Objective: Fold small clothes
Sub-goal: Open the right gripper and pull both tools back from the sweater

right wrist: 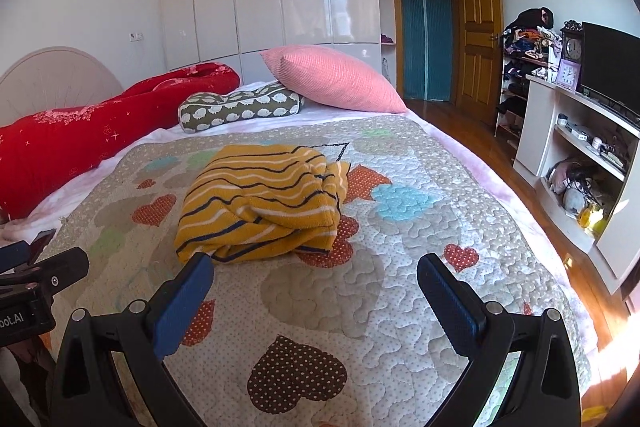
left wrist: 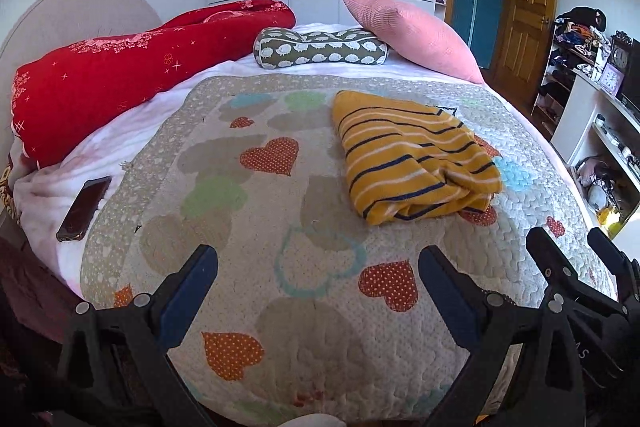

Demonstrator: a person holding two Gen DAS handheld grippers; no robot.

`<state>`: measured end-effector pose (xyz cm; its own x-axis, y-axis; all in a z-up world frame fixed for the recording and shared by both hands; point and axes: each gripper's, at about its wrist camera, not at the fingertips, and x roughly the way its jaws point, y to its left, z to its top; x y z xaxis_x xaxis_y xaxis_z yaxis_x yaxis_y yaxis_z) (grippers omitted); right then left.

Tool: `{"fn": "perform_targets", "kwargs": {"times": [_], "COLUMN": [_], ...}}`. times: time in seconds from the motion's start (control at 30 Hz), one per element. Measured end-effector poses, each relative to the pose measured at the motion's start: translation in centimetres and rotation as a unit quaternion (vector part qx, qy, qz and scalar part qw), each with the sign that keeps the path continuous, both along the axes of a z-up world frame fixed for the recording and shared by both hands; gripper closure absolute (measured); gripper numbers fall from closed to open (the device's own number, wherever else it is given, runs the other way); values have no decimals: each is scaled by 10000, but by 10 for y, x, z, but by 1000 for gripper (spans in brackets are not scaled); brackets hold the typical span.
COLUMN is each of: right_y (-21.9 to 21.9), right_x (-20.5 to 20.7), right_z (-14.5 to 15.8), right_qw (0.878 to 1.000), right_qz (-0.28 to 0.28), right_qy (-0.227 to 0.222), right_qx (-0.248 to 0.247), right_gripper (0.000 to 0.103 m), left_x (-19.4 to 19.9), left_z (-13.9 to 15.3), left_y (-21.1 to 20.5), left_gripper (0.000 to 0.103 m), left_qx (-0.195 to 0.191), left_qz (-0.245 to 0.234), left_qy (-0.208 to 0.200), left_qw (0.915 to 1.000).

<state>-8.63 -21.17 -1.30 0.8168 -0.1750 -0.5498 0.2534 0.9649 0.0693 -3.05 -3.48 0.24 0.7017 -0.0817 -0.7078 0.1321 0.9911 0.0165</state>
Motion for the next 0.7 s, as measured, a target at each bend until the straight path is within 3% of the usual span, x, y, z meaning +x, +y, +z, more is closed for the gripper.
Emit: {"fn": "perform_targets", "kwargs": {"times": [0.23, 0.47, 0.7], "right_y": [1, 0, -8], "right_x": [12, 20, 24], "right_z": [-14, -33, -45], "right_qw": [9993, 9972, 9951], "right_qz": [-50, -42, -183], "right_qy": [368, 745, 971], "right_qx": [-47, -22, -13], "right_gripper": [0, 0, 0], "left_x": [16, 24, 34], "left_z": [-35, -77, -107], "left_y": [5, 3, -4], "left_gripper": [3, 3, 3], "left_qx": [119, 445, 502], "left_qz": [101, 148, 31], "left_qy": [485, 932, 1433], "left_qw": [9987, 9945, 9884]}}
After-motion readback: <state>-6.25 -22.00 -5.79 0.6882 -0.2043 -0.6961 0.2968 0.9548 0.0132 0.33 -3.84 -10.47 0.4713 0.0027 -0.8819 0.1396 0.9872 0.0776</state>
